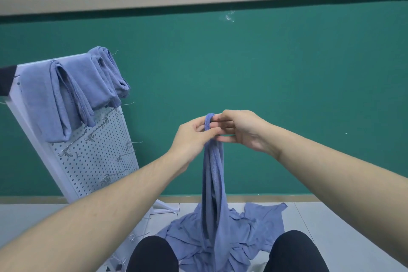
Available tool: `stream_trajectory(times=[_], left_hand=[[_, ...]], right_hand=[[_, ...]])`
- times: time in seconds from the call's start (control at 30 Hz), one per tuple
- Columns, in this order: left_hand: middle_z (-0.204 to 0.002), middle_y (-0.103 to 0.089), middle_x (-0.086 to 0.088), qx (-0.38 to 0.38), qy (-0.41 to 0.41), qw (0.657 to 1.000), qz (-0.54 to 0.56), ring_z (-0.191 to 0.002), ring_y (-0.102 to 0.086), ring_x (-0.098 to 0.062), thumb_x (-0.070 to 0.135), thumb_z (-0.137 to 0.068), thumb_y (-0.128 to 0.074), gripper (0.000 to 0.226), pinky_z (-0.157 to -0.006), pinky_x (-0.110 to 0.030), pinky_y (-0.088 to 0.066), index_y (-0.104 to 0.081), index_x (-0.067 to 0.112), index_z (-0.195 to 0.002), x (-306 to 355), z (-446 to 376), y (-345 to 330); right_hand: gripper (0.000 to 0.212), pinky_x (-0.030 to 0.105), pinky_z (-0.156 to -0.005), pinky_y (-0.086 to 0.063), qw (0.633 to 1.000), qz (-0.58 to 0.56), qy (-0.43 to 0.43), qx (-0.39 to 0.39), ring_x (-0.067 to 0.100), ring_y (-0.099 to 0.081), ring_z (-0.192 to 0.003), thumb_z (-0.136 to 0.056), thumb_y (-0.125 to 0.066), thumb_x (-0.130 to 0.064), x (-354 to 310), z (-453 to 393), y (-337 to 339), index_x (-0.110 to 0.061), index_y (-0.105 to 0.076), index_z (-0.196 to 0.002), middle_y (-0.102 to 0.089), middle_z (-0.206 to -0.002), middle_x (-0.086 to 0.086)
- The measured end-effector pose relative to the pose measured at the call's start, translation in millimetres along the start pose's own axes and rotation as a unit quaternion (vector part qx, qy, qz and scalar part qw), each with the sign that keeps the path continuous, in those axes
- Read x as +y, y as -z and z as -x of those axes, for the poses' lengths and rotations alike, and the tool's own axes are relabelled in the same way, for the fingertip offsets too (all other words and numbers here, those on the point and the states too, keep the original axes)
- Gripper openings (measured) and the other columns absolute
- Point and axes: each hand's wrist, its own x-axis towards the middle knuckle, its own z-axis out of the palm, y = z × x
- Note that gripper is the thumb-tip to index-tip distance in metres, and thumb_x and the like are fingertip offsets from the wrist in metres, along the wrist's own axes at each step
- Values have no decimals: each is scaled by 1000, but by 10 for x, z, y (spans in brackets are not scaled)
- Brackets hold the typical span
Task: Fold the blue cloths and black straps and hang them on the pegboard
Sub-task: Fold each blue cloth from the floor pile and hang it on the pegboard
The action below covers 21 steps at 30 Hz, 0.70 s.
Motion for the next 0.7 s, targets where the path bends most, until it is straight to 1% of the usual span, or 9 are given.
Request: stream_trajectory(times=[0.1,0.17,0.3,0.37,0.43,0.5,0.57,0.6,0.7], left_hand=[[-96,-78,9,53,18,998,-10,-93,-73,-8,20,-97,-62,16,-92,-31,-56,-77,24,-101,-52,-43,29],[-89,-78,6,61,40,997,-13,-84,-72,-11,23,-101,-56,23,-88,-32,-57,-77,22,-92,-82,-71,37],[-100,-78,-1,28,62,998,-6,-92,-72,-19,23,-103,-51,24,-89,-34,-56,-74,18,-103,-123,-108,93],[-103,-77,-1,21,63,998,-10,-90,-70,-18,25,-104,-49,23,-89,-37,-54,-71,19,-104,-118,-120,120],[-99,-77,1,11,61,998,-15,-86,-68,-17,26,-105,-48,22,-86,-36,-53,-68,21,-101,-91,-123,136],[-98,-76,1,1,53,998,-20,-87,-67,-16,26,-106,-47,22,-86,-37,-53,-67,21,-101,-56,-124,153],[-104,-76,-1,-1,44,999,-28,-89,-68,-15,27,-106,-46,22,-88,-37,-53,-67,19,-105,-44,-126,174],[-105,-76,-1,-1,41,999,-29,-89,-68,-15,27,-106,-46,23,-87,-36,-53,-67,18,-106,-40,-124,179],[-97,-74,2,16,27,999,-25,-84,-64,-15,26,-105,-47,22,-83,-35,-50,-67,20,-101,-47,-125,193]], right_hand=[[20,38,-89,-60,998,41,-16,-41,19,-68,-88,-97,-59,-17,-23,33,6,-8,-74,-108,-75,-98,3],[22,36,-90,-59,995,94,-5,-43,16,-68,-86,-96,-59,-17,-13,44,1,-11,-75,-110,-75,-100,1],[15,26,-75,-50,959,265,92,35,10,-56,-78,-92,-61,-19,73,17,40,-19,-69,-104,-65,-95,-6],[20,25,-76,-45,933,324,147,63,12,-55,-88,-88,-64,-18,138,-20,98,-23,-59,-108,-61,-105,-6],[32,24,-87,-41,915,357,184,43,10,-53,-111,-87,-68,-17,191,-55,141,-26,-54,-114,-58,-122,-8],[36,24,-96,-42,914,354,199,8,7,-53,-120,-86,-71,-17,210,-58,162,-26,-55,-117,-60,-125,-11],[30,27,-98,-48,913,347,216,-12,8,-62,-110,-86,-73,-17,221,-69,196,-25,-59,-111,-69,-113,-8],[27,29,-95,-51,909,353,221,-10,9,-65,-102,-86,-74,-19,224,-73,208,-28,-60,-107,-72,-105,-7],[31,25,-71,-49,899,380,215,16,12,-60,-73,-83,-78,-33,219,-63,242,-32,-54,-102,-69,-84,-4]])
